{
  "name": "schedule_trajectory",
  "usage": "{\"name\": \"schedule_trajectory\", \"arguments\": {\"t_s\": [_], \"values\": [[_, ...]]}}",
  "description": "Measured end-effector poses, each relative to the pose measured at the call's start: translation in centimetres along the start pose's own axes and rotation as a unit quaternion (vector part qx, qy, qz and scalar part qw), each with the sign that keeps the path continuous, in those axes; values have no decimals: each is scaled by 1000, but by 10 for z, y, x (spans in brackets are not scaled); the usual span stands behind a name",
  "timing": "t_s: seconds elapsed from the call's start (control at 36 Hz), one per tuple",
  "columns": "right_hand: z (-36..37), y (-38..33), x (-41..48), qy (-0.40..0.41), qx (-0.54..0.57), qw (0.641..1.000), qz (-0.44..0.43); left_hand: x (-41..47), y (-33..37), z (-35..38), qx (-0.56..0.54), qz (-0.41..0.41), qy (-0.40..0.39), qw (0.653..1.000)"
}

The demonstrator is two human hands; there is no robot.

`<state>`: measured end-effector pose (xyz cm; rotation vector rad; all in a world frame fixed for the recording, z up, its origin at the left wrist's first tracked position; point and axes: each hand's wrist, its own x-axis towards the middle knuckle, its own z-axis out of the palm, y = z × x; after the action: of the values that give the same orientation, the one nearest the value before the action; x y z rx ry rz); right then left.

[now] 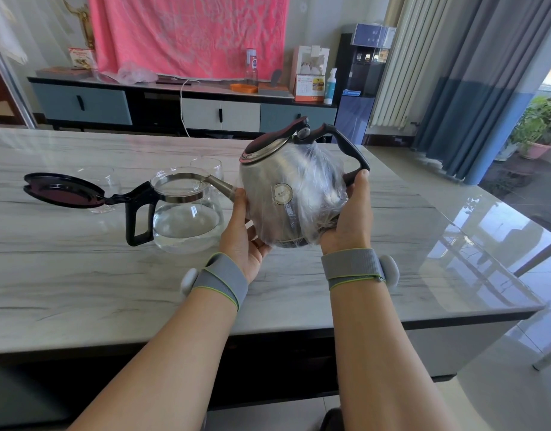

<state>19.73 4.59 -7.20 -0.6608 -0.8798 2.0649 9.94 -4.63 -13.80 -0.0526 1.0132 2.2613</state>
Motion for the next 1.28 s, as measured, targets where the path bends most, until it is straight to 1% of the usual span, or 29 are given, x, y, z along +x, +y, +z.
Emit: {"name": "schedule_trajectory", "arguments": {"t_s": [1.28], "values": [[-1, -1, 2, -1, -1, 1000, -1, 1, -1, 0, -9, -4, 9, 1000]]}}
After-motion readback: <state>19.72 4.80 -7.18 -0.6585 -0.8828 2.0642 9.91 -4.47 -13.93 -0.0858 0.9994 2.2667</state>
